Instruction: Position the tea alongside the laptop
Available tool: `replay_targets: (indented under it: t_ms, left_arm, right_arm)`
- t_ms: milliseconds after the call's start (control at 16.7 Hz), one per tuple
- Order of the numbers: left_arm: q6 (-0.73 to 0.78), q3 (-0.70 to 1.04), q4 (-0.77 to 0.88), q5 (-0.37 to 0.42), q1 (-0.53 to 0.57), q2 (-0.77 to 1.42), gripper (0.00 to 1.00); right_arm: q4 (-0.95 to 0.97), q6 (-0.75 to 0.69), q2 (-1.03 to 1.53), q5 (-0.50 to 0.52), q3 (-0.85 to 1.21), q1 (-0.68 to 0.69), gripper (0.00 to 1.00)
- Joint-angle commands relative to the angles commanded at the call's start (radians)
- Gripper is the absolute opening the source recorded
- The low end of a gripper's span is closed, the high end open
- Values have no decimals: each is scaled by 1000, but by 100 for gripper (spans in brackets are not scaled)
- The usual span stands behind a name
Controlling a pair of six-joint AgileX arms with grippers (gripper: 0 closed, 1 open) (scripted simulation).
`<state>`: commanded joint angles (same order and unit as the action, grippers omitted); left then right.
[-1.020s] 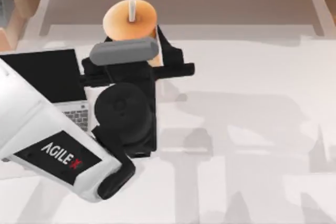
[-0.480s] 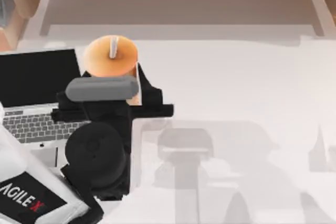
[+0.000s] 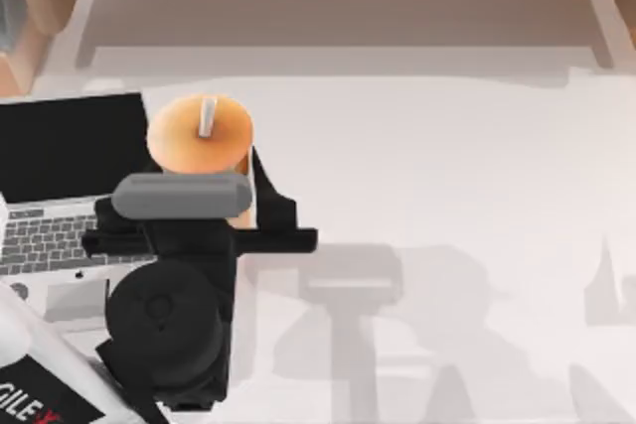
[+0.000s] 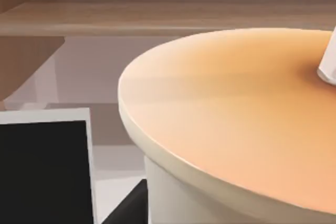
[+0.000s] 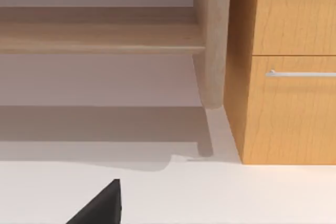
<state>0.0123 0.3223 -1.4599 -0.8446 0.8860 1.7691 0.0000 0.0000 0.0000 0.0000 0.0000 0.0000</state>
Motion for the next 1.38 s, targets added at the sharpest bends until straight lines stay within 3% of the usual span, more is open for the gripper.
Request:
replay_targets:
  t_ms: [780,1380]
  left_arm:
    - [-13,59,-115,-29,-24,6,0]
    - [-7,26,-218,-8,-2,161,0]
  right_arm:
    - [0,0,0,0,0,0,100]
    - [0,0,0,0,0,0,100]
